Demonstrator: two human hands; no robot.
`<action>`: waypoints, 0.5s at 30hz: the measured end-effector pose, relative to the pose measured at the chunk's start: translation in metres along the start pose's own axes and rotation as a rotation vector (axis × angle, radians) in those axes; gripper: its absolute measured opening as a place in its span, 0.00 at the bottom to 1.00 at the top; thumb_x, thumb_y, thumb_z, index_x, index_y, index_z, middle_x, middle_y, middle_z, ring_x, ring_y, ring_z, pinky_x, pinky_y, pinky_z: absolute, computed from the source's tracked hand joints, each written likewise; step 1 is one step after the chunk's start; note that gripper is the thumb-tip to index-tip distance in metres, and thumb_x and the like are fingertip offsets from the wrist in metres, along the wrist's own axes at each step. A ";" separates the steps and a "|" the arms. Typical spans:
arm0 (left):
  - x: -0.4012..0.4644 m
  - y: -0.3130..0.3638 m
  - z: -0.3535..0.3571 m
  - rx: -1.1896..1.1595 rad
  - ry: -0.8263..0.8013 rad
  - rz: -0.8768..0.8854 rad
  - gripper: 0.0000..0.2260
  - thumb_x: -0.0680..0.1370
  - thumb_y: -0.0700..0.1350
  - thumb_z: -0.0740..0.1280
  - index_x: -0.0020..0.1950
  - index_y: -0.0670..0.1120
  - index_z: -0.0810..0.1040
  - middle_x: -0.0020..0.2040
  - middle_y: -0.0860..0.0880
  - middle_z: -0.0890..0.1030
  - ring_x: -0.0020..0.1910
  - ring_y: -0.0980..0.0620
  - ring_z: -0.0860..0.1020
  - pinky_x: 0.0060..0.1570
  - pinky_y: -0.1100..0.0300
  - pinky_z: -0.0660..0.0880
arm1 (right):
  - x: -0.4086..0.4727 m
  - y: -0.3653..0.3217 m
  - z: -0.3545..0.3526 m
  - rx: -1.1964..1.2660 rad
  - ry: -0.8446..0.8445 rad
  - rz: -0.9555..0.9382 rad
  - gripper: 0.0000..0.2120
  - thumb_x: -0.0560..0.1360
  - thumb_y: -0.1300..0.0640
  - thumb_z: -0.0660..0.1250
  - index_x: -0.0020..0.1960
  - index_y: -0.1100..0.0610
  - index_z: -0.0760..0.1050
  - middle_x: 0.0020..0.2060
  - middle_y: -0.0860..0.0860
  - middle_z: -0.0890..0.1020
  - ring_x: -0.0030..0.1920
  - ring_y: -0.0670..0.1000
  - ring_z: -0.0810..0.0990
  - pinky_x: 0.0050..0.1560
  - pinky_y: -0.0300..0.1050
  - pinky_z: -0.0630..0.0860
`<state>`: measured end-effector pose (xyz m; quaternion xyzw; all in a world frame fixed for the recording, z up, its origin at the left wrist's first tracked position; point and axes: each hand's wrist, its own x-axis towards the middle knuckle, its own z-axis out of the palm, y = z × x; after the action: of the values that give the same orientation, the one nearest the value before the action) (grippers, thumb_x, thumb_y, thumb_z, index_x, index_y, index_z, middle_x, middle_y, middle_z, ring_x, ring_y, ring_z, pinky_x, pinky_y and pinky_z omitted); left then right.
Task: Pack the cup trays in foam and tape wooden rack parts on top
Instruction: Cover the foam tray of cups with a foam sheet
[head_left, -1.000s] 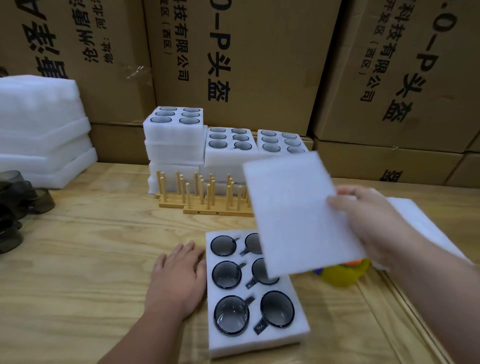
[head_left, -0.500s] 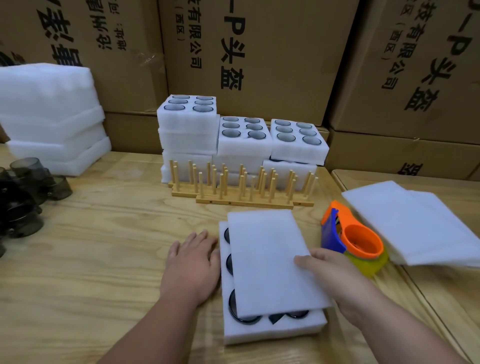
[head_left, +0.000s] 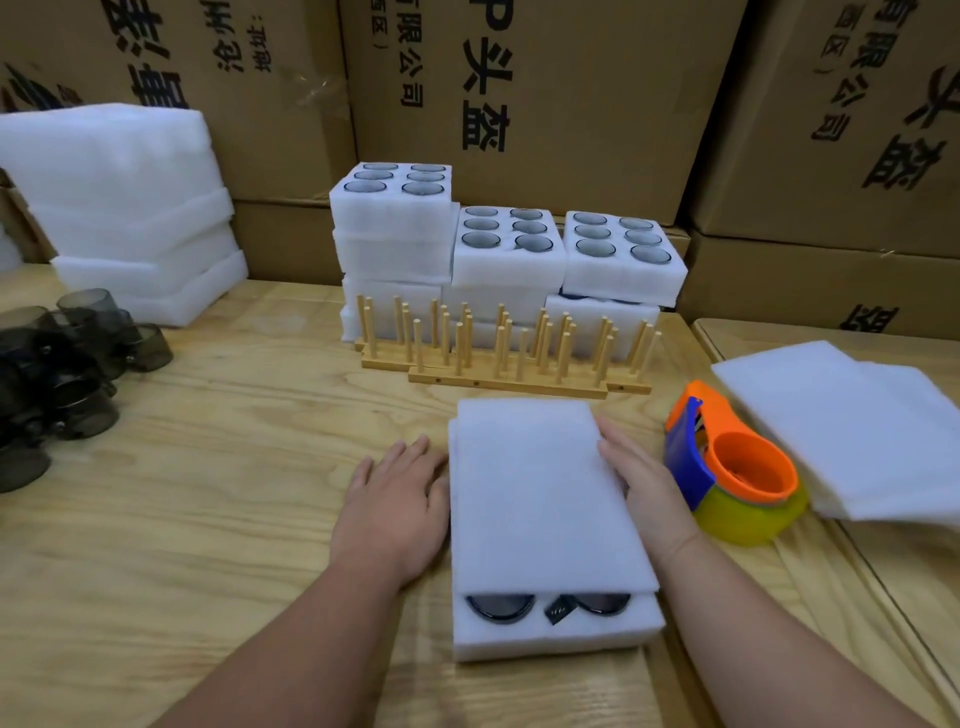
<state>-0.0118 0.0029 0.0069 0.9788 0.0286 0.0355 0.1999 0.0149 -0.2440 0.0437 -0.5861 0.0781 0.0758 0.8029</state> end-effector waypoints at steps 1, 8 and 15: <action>0.000 0.000 0.000 -0.003 -0.004 0.003 0.23 0.84 0.56 0.46 0.79 0.60 0.62 0.82 0.59 0.57 0.81 0.57 0.51 0.80 0.49 0.46 | 0.000 0.002 -0.001 -0.029 0.000 -0.020 0.16 0.82 0.61 0.62 0.65 0.46 0.78 0.54 0.50 0.87 0.53 0.52 0.87 0.44 0.46 0.83; -0.003 -0.006 -0.003 -0.359 0.097 -0.009 0.21 0.81 0.58 0.50 0.71 0.64 0.71 0.72 0.60 0.74 0.75 0.56 0.66 0.77 0.48 0.57 | -0.004 0.006 -0.006 -0.048 -0.042 -0.070 0.16 0.82 0.62 0.62 0.60 0.45 0.82 0.52 0.49 0.88 0.50 0.48 0.87 0.39 0.40 0.82; -0.012 -0.005 -0.004 -0.767 0.179 0.103 0.19 0.79 0.61 0.54 0.68 0.67 0.73 0.62 0.65 0.80 0.66 0.62 0.75 0.68 0.51 0.70 | 0.002 0.009 -0.009 0.024 0.056 -0.073 0.12 0.83 0.56 0.61 0.63 0.54 0.79 0.50 0.51 0.88 0.52 0.48 0.87 0.41 0.38 0.82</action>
<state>-0.0246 0.0083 0.0076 0.8262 -0.0184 0.1385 0.5458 0.0142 -0.2500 0.0322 -0.5809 0.0799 0.0289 0.8095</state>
